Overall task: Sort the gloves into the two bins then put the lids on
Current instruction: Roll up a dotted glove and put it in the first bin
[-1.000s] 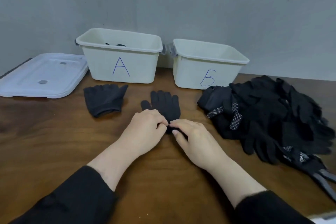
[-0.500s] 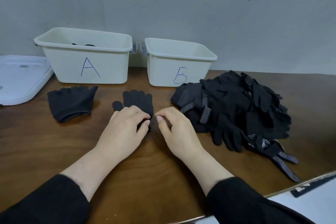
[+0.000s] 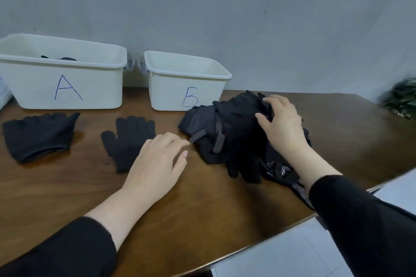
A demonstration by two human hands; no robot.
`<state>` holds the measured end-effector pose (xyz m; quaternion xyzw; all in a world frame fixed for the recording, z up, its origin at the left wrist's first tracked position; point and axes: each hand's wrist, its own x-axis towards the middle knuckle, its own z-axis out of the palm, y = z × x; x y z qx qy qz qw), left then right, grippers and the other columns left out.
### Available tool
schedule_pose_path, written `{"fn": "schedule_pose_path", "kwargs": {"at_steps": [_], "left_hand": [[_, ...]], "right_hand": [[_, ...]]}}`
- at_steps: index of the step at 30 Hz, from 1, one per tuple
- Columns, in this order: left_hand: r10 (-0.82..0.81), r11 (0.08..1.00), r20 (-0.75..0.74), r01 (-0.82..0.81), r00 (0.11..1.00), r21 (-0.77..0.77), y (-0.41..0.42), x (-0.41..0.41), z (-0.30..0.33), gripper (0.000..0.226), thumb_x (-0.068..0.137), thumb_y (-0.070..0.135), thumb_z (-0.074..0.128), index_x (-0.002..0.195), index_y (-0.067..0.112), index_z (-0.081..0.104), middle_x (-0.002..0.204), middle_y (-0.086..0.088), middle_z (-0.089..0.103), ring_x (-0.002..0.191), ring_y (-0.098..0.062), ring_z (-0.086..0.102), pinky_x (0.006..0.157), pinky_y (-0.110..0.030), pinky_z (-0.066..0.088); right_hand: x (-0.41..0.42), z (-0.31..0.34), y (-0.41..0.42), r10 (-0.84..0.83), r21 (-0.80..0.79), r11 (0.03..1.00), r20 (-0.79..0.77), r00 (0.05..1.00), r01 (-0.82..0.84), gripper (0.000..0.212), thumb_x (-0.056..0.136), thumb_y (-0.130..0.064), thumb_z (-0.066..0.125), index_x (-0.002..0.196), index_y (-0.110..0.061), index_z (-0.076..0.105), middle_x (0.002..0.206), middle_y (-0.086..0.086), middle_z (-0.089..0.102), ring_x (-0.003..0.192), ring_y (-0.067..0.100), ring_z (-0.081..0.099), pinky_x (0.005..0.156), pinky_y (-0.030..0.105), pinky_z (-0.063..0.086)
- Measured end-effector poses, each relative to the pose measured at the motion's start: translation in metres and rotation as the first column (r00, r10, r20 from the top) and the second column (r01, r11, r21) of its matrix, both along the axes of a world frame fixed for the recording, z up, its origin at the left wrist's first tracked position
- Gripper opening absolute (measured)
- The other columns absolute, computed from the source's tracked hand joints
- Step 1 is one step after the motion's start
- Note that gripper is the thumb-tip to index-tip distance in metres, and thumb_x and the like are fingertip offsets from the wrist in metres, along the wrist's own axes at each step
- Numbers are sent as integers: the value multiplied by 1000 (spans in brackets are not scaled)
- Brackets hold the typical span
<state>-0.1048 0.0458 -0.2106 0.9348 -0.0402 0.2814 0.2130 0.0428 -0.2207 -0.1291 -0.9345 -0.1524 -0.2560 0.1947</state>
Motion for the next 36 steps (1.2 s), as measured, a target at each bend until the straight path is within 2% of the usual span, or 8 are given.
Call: {"fn": "schedule_pose_path", "kwargs": {"at_steps": [6, 10, 16, 22, 25, 28, 31, 36], "left_hand": [[-12, 999, 15, 11, 1000, 31, -7, 6, -1, 26, 98, 27, 53, 121, 21, 65, 113, 9, 57, 105, -12, 51, 92, -30, 38], [1, 999, 7, -1, 1000, 32, -9, 6, 2, 27, 99, 28, 52, 122, 21, 65, 115, 8, 59, 107, -12, 53, 94, -33, 42], [30, 999, -3, -30, 1000, 20, -5, 4, 2, 27, 99, 28, 51, 121, 22, 64, 116, 9, 58, 107, -12, 53, 95, -32, 42], [30, 1000, 0, -30, 1000, -6, -2, 7, 1, 25, 98, 28, 52, 120, 22, 64, 114, 9, 58, 105, -11, 52, 93, -31, 43], [25, 999, 3, -25, 1000, -47, -2, 7, 2, 26, 99, 28, 52, 121, 22, 65, 117, 10, 58, 107, -10, 53, 96, -32, 43], [21, 989, 2, -21, 1000, -146, -1, 5, 3, 26, 100, 28, 51, 122, 22, 65, 120, 12, 58, 111, -7, 51, 102, -31, 40], [-1, 952, 24, 9, 1000, -305, 2, -1, 8, 29, 100, 34, 49, 124, 26, 63, 120, 18, 57, 112, 1, 50, 102, -28, 43], [-95, 726, 39, 96, 995, -681, 6, -15, 22, 37, 98, 37, 53, 134, 32, 56, 119, 25, 62, 112, 7, 55, 89, -6, 41]], "right_hand": [[32, 23, -22, -72, 113, 989, -227, 971, 100, 62, 96, -40, 63, 148, -12, 44, 149, 9, 51, 137, 30, 46, 112, 42, 38], [46, 27, -10, -70, 43, 995, -260, 963, 85, 65, 92, -48, 66, 146, -16, 48, 142, 9, 58, 132, 31, 51, 107, 44, 43], [69, 19, -5, -119, -20, 993, -255, 959, 117, 23, 100, -35, 51, 105, -23, 71, 106, 7, 72, 105, 35, 62, 92, 47, 52], [72, 48, -8, -91, 294, 950, -79, 993, 110, 30, 107, -23, 34, 88, -5, 50, 75, 10, 52, 76, 29, 47, 64, 36, 30], [65, 79, -2, 3, 502, 865, -23, 1000, 9, 32, 106, -29, 34, 85, -9, 46, 71, 6, 44, 70, 22, 43, 65, 43, 36], [54, 99, 7, 217, 751, 656, -99, 971, -70, 25, 101, -29, 37, 84, -17, 51, 75, 5, 54, 64, 21, 54, 68, 44, 53], [34, 108, 24, 506, 864, 489, -169, 846, -119, 17, 102, -25, 41, 87, -20, 49, 69, 4, 47, 58, 22, 45, 58, 33, 37], [-12, 98, 65, 733, 843, 509, -318, 602, -174, 25, 109, -25, 39, 90, -15, 52, 68, 5, 58, 52, 19, 61, 50, 27, 51]]}}
